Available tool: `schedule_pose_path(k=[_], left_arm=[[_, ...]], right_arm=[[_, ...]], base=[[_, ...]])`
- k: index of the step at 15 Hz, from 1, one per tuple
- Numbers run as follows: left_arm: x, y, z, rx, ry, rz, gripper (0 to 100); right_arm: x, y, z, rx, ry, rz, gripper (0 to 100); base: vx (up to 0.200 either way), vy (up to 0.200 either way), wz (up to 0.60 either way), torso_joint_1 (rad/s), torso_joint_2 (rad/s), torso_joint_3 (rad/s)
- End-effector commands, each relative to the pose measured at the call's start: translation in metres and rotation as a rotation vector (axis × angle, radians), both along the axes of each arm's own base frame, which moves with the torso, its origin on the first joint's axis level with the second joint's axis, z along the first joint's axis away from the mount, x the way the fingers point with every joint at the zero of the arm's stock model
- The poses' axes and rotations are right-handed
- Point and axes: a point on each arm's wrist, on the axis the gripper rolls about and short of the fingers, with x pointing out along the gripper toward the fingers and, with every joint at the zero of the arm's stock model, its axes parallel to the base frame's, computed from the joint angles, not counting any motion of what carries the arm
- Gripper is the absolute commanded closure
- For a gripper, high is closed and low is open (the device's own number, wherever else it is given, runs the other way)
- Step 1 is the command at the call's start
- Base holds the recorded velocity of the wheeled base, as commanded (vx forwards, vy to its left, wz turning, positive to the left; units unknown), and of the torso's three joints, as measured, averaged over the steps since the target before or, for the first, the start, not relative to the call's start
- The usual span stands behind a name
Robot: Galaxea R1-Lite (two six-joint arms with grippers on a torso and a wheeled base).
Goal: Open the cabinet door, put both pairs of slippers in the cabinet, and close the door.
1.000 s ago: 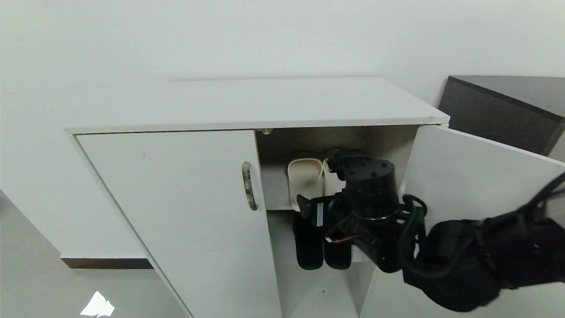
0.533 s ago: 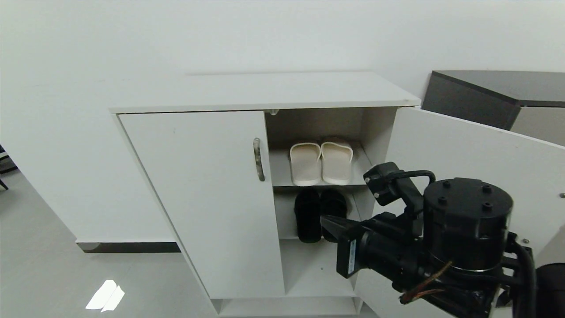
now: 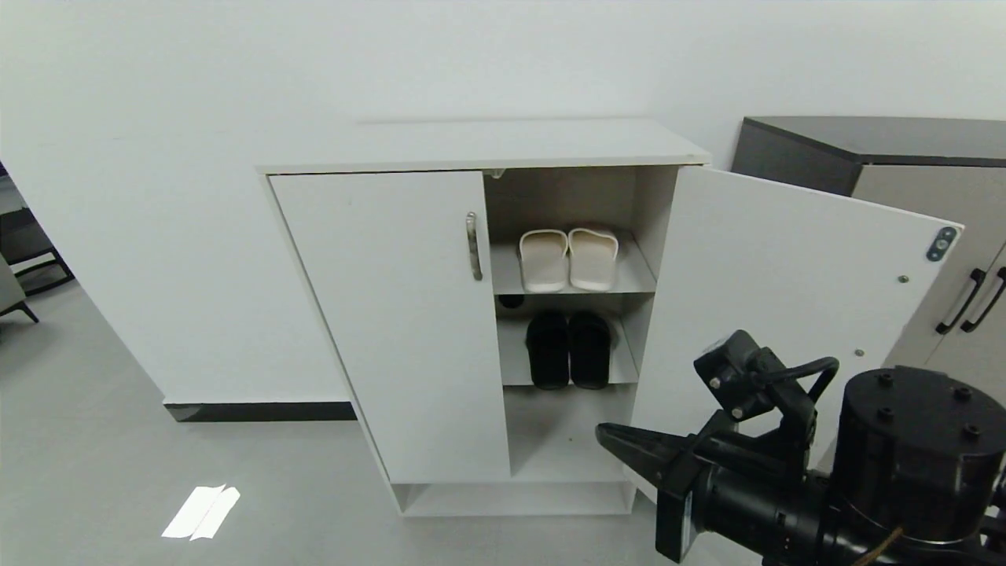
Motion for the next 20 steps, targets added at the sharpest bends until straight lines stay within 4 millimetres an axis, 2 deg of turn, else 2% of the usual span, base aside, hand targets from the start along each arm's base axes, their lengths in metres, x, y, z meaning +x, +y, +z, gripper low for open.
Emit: schedule_pose_path(k=[1,5,11,15,20], left_arm=[[0.0,0.0,0.0,0.0,0.0,0.0,100],[0.0,0.0,0.0,0.0,0.0,0.0,100],[0.0,0.0,0.0,-0.002,0.001,0.002,100],[0.0,0.0,0.0,0.001,0.0,0.003,100],[0.0,0.0,0.0,0.001,0.0,0.003,100]], right_arm=[[-0.001,-0.002,-0.006,-0.021,0.009,0.004,100],[-0.001,-0.002,-0.006,-0.021,0.01,0.004,100],[-0.001,-0.001,-0.007,-0.023,0.014,0.004,100],[0.009,-0.005,-0.009,-0.022,0.021,-0.012,100],[0.009,-0.006,-0.008,-0.014,0.016,-0.008,100]], base=[[-0.2,0.0,0.0,-0.002,0.0,0.002],[-0.2,0.0,0.0,0.002,0.0,0.001],[0.0,0.0,0.0,0.0,0.0,0.0],[0.0,0.0,0.0,0.123,-0.32,-0.196],[0.0,0.0,0.0,0.19,-0.46,-0.271]])
